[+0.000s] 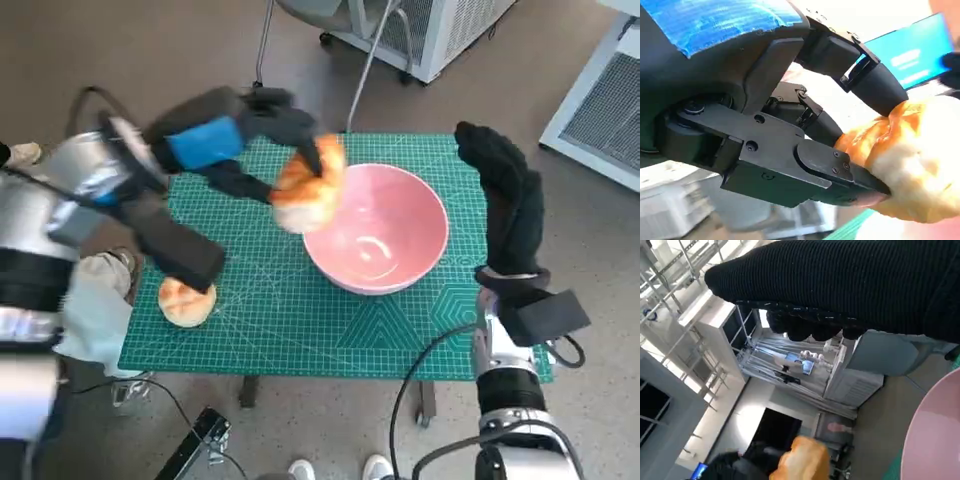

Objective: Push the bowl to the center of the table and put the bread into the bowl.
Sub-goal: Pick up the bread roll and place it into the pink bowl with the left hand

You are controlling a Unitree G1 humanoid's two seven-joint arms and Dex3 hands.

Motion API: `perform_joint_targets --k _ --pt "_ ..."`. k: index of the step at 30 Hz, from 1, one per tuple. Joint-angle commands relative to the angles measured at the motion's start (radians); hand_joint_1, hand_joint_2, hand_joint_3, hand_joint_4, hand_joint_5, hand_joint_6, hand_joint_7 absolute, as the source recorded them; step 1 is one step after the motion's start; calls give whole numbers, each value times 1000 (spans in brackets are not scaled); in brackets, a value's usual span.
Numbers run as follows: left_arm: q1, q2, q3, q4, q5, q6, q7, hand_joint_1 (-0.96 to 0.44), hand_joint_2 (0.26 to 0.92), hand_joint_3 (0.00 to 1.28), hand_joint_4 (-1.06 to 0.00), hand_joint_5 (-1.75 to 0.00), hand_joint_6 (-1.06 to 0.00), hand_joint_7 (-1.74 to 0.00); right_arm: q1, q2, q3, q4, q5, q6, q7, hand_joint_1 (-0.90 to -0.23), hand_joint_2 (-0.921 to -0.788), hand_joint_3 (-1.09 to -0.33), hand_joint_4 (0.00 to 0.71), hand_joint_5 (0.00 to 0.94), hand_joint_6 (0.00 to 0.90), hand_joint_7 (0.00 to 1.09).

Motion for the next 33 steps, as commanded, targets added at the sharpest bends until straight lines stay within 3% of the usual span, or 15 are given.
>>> perform_joint_targets --k 1,12,23,28,30,31,32,33 --pt "-64 -67 -46 63 58 -9 51 -1 921 145 -499 -1272 -637 -1243 39 -3 1 -11 -2 24 2 -566 -921 -774 388 11 66 786" --pt "-115 -214 -137 213 131 25 116 -1 921 128 -549 -1168 -635 -1297 59 -7 -9 -38 23 38 17 -575 -921 -742 400 16 78 775" --pt "-153 -321 -240 402 205 113 199 -1 921 99 -578 -1206 -662 -1204 75 -28 -16 -49 4 39 -2 -577 -921 -728 410 15 107 731" --pt "-151 -344 -247 438 187 157 147 -1 921 118 -549 -1237 -646 -1218 81 -32 -19 -54 2 42 -1 -602 -921 -724 413 14 122 723" --pt "-149 -347 -246 439 179 190 89 -1 921 200 -449 -1316 -563 -1321 81 -32 -20 -55 4 45 1 -613 -921 -722 414 14 125 721" --pt "-147 -348 -245 437 175 205 61 -21 904 188 -361 -1009 -447 -1069 81 -32 -21 -56 4 46 1 -616 -921 -720 416 15 128 720" --pt "-146 -350 -244 434 171 227 26 -28 907 167 -353 -854 -430 -935 82 -31 -21 -58 5 47 2 -618 -921 -720 417 15 128 720" --pt "-144 -351 -242 431 168 243 1 -51 912 120 -305 -570 -382 -688 82 -30 -21 -59 6 48 3 -620 -921 -719 419 16 130 719"
